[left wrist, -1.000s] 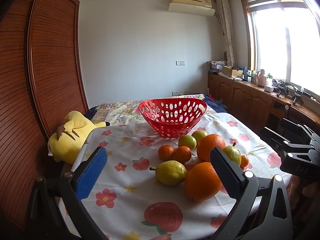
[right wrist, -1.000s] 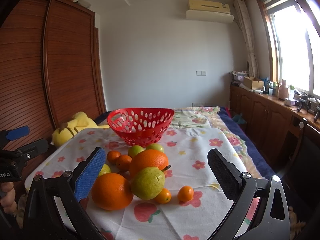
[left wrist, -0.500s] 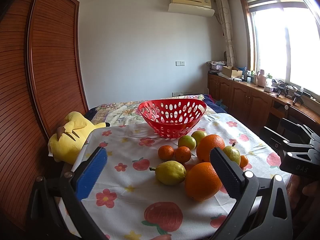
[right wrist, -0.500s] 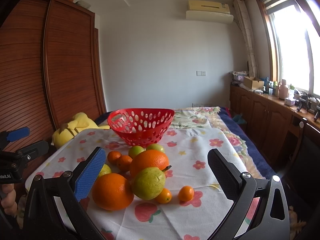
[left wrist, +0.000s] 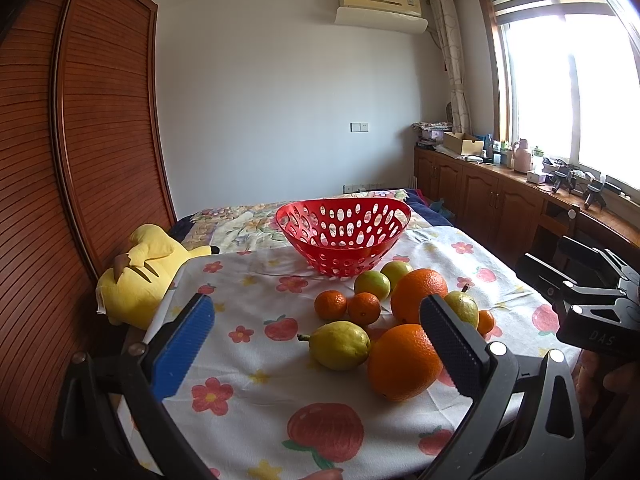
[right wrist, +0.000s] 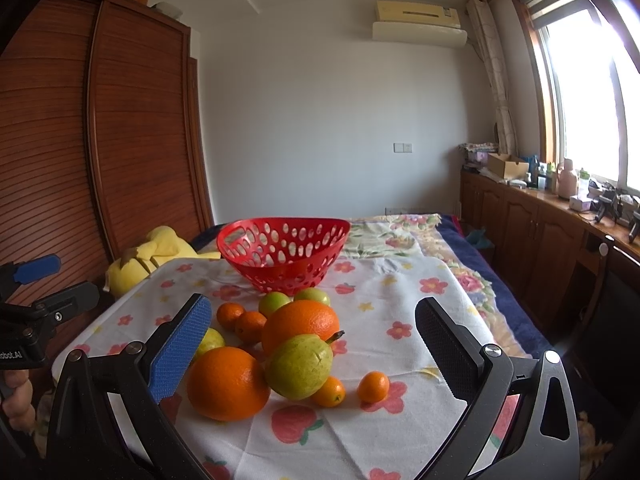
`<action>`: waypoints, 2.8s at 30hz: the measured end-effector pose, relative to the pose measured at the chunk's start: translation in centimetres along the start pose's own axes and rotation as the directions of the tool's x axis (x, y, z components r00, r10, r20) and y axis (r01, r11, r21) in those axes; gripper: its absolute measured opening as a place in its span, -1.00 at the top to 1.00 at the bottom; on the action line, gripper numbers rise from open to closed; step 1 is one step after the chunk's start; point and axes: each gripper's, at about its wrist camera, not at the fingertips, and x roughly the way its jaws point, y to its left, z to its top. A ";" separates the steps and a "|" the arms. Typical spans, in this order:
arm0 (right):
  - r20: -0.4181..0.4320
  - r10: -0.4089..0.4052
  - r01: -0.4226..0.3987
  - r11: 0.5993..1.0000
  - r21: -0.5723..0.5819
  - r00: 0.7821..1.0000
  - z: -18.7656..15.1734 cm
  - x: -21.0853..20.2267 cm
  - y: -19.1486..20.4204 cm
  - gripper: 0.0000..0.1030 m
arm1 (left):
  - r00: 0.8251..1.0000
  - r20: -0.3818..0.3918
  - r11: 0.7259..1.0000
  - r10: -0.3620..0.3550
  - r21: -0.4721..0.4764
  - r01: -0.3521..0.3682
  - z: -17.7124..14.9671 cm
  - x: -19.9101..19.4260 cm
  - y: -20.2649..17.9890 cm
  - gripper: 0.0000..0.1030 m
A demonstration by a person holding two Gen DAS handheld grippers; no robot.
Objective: Organize fruits
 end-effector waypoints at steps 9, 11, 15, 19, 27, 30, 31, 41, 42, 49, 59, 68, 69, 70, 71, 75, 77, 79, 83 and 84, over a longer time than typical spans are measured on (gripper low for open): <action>0.000 0.000 0.000 1.000 0.001 1.000 0.0 0.0 0.0 -1.00 | 1.000 0.001 1.000 0.001 0.000 -0.001 0.0 0.0 0.0 -1.00; 0.001 -0.001 0.001 1.000 0.002 1.000 -0.1 0.0 -0.1 -1.00 | 1.000 0.001 1.000 0.000 0.000 0.000 0.0 0.0 0.0 -1.00; 0.001 0.000 0.000 1.000 0.001 1.000 -0.1 0.1 0.1 -1.00 | 1.000 0.001 1.000 0.000 0.000 0.000 -0.1 0.0 -0.1 -1.00; 0.000 0.000 0.000 1.000 0.003 1.000 -0.1 0.1 0.0 -1.00 | 1.000 0.001 1.000 0.001 0.001 -0.001 -0.1 0.0 -0.1 -1.00; -0.007 0.000 0.000 1.000 0.002 1.000 -0.1 0.1 0.2 -1.00 | 1.000 -0.017 1.000 -0.001 0.004 0.001 -0.4 0.5 -0.3 -1.00; -0.023 0.002 -0.002 1.000 0.004 1.000 -0.6 0.5 0.1 -1.00 | 0.999 -0.039 1.000 -0.005 0.000 0.005 -1.0 1.3 -0.2 -1.00; -0.028 0.005 -0.005 1.000 0.005 1.000 -0.8 0.7 0.0 -1.00 | 0.999 -0.047 1.000 -0.006 0.000 0.006 -1.3 1.6 -0.3 -1.00; -0.086 -0.011 0.011 1.000 -0.001 0.996 -2.6 2.4 -1.5 -1.00 | 0.995 -0.102 1.000 -0.020 0.004 0.021 -2.8 3.7 -0.5 -1.00; -0.089 -0.012 0.012 1.000 -0.001 0.996 -2.8 2.6 -1.7 -1.00 | 0.994 -0.107 1.000 -0.022 0.008 0.023 -3.0 3.9 -0.6 -1.00; -0.136 -0.012 0.010 1.000 -0.014 0.991 -4.2 3.6 -2.7 -0.97 | 0.988 -0.144 0.998 -0.061 0.016 0.063 -3.8 5.3 -1.3 -0.97; -0.193 -0.011 0.008 1.000 -0.016 0.981 -5.5 4.5 -4.9 -0.85 | 0.966 -0.207 0.986 -0.157 0.028 0.167 -4.0 8.0 -3.0 -0.96; -0.251 0.015 -0.011 1.000 0.018 0.968 -6.4 5.2 -7.0 -0.76 | 0.932 -0.256 0.961 -0.258 0.027 0.274 -4.2 9.1 -4.7 -0.86; -0.256 0.031 -0.024 0.999 0.032 0.966 -6.4 5.3 -7.2 -0.75 | 0.929 -0.260 0.960 -0.262 0.028 0.278 -4.3 9.2 -4.8 -0.85; -0.258 0.039 -0.030 0.999 0.037 0.965 -6.3 5.4 -7.2 -0.74 | 0.928 -0.264 0.959 -0.265 0.032 0.283 -4.4 9.3 -4.9 -0.83; -0.257 0.043 -0.035 0.999 0.036 0.965 -6.2 5.4 -7.1 -0.74 | 0.925 -0.269 0.957 -0.269 0.036 0.288 -4.4 9.3 -5.1 -0.81; -0.256 0.068 -0.061 0.997 0.037 0.964 -5.6 5.8 -6.4 -0.74 | 0.918 -0.287 0.954 -0.272 0.047 0.297 -4.8 9.6 -5.4 -0.77; -0.255 0.089 -0.081 0.996 0.041 0.963 -5.2 6.2 -5.7 -0.74 | 0.915 -0.294 0.952 -0.276 0.046 0.302 -5.0 9.8 -5.5 -0.74; -0.255 0.111 -0.103 0.994 0.045 0.961 -4.9 6.4 -5.2 -0.74 | 0.913 -0.299 0.951 -0.277 0.052 0.306 -5.1 9.9 -5.6 -0.72; -0.260 0.163 -0.156 0.987 0.046 0.952 -4.1 7.5 -3.8 -0.72 | 0.911 -0.307 0.950 -0.275 0.059 0.307 -5.4 10.1 -5.7 -0.64; -0.264 0.171 -0.165 0.985 0.047 0.949 -4.0 7.7 -3.5 -0.70 | 0.910 -0.309 0.950 -0.277 0.057 0.308 -5.5 10.2 -5.6 -0.61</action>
